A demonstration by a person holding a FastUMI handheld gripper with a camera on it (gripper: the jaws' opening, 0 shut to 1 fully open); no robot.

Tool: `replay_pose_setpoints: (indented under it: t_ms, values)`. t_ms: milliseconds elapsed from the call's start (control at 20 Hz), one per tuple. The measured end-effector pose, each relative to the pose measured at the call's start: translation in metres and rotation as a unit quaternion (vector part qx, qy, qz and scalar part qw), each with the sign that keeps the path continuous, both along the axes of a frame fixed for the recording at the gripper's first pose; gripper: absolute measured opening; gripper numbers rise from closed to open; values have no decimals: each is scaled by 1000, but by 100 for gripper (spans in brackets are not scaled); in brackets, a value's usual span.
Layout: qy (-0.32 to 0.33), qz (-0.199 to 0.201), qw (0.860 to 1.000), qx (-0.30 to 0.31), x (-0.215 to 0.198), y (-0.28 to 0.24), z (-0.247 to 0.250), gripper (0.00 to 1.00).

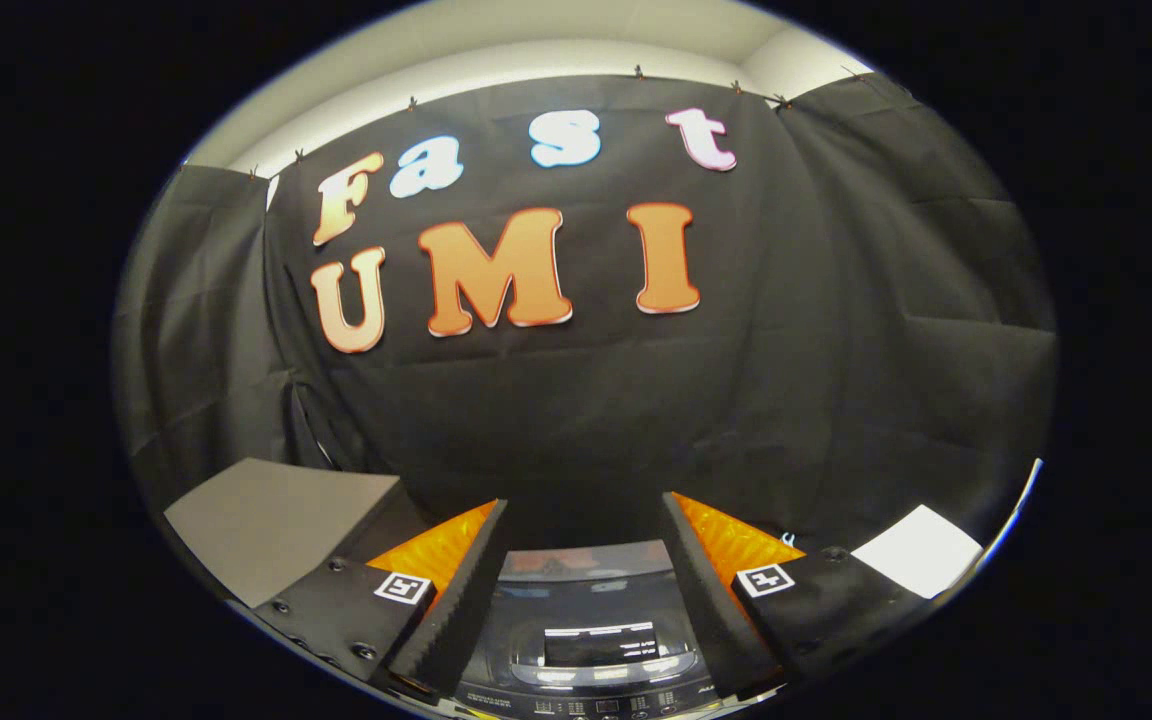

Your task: Put the clothes into the washing machine and then close the washing machine lid.

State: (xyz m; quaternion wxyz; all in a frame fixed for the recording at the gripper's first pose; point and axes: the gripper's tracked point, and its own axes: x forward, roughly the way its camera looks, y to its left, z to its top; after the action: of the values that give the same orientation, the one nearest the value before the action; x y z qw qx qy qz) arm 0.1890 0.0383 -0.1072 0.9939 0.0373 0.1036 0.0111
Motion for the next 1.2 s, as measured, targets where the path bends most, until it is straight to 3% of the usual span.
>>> replay_pose_setpoints:
  t_ms: [400, 650, 1200]
  values:
    - [-56, 5, 998, -12, -50, -36, 84, 95]
    - [-85, 30, 996, -29, -69, -38, 120, 95]
    - [-122, 55, 990, -36, -108, -34, 151, 95]
